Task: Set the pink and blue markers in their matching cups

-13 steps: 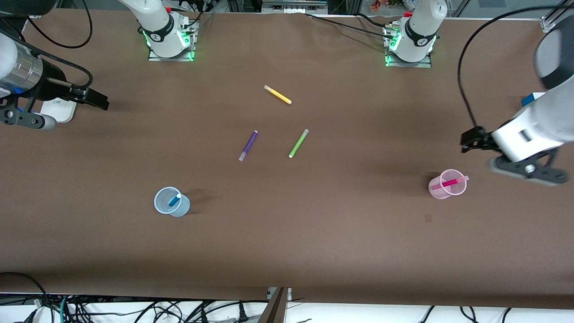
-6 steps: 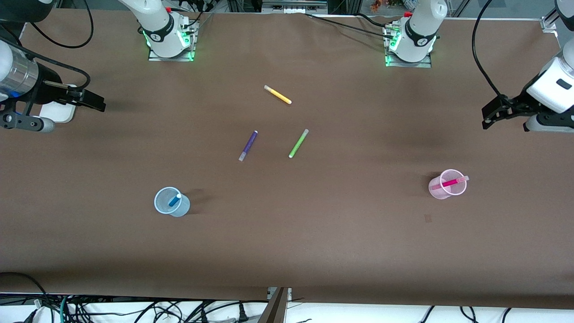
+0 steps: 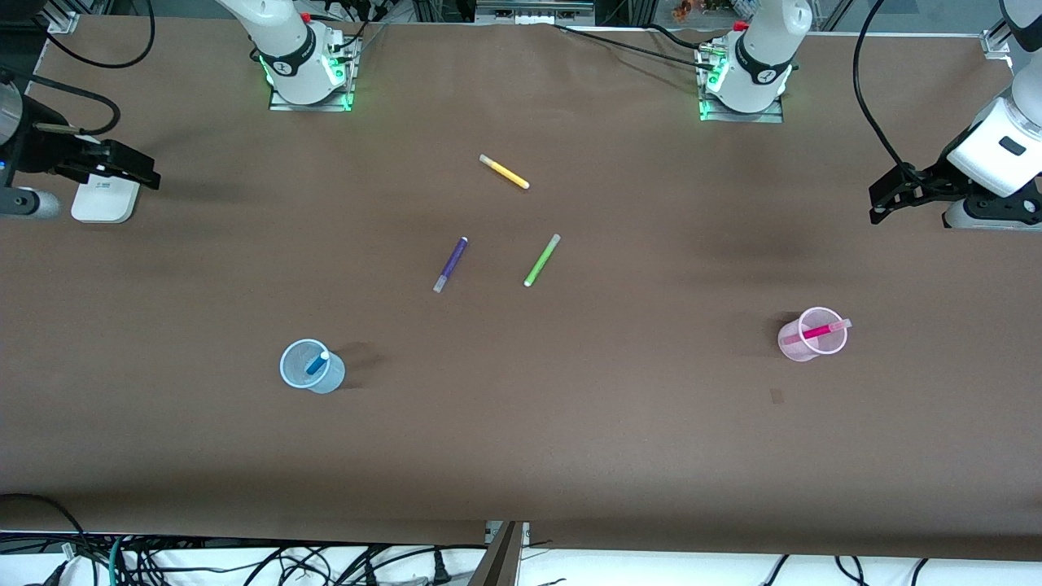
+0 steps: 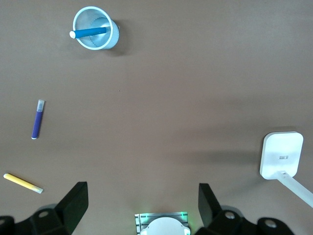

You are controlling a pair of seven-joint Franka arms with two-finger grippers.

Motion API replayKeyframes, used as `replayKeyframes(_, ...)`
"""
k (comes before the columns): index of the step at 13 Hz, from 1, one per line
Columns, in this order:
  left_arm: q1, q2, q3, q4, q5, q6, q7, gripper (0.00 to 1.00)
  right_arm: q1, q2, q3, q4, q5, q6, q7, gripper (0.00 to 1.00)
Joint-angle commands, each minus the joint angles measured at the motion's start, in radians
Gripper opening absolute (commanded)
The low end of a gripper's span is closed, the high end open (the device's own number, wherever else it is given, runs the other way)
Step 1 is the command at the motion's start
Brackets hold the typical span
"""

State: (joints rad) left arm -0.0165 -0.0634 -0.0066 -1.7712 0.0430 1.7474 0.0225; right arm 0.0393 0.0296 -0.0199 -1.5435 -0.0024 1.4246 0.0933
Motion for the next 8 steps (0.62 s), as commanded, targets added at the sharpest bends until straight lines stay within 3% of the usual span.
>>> replayKeyframes(1,0.010,-0.018,-0.007,-0.011,-0.025,-0.003,-0.003,1.00,-0.010,-0.112,0.017,-0.115,-0.001,0.075,-0.020,0.99)
replayKeyframes(8,0.012,-0.016,-0.007,-0.010,-0.025,-0.003,-0.003,1.00,-0.027,-0.112,0.038,-0.076,-0.005,0.019,-0.015,0.99)
